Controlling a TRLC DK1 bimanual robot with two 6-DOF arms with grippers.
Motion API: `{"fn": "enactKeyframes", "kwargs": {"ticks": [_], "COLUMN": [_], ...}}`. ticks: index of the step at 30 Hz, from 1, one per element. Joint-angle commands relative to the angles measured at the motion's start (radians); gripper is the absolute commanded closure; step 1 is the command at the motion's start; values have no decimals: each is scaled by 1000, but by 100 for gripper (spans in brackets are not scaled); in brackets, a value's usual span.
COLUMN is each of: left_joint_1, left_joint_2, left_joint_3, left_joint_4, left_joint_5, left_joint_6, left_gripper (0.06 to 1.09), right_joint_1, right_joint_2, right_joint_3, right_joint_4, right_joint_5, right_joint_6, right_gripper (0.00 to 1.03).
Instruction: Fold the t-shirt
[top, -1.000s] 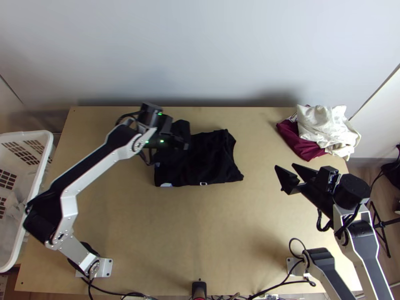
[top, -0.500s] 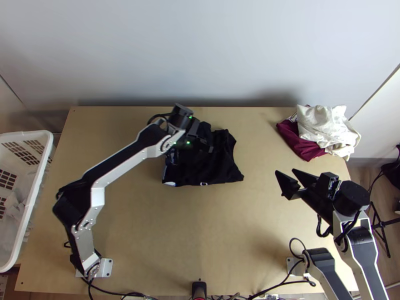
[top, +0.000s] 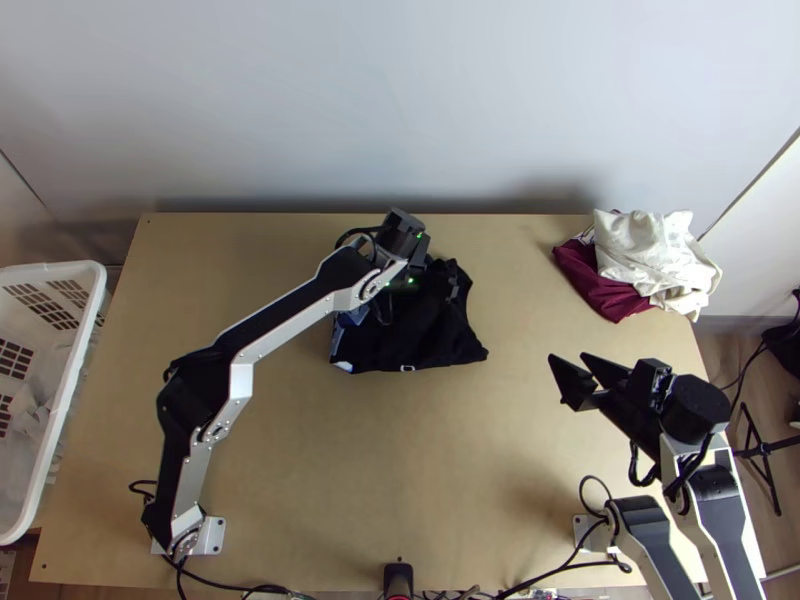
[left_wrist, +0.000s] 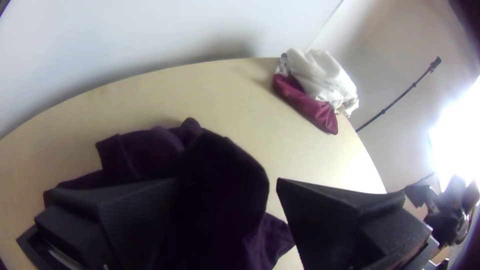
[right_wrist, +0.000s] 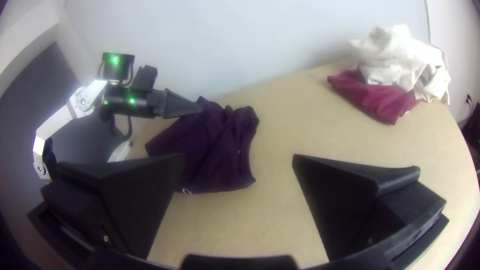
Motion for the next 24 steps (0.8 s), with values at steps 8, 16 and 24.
{"fn": "enactKeyframes", "kwargs": {"ticks": [8, 16, 24], "left_joint_1": [-91, -41, 57], "left_joint_2": [71, -7, -222], "left_joint_3": [152, 110, 1], "left_joint_4": [40, -12, -41], "left_joint_5": [13, 22, 22], "left_joint_6": [-188, -154, -102], "left_gripper": [11, 11, 11], "right_joint_1": [7, 11, 45], "right_joint_2": [-35, -23, 29], "right_joint_3": [-48, -53, -53], "right_joint_4": [4, -2, 58], "right_joint_5": [-2, 30, 30], "right_joint_6": [9, 33, 40], "right_gripper": [4, 4, 4]}}
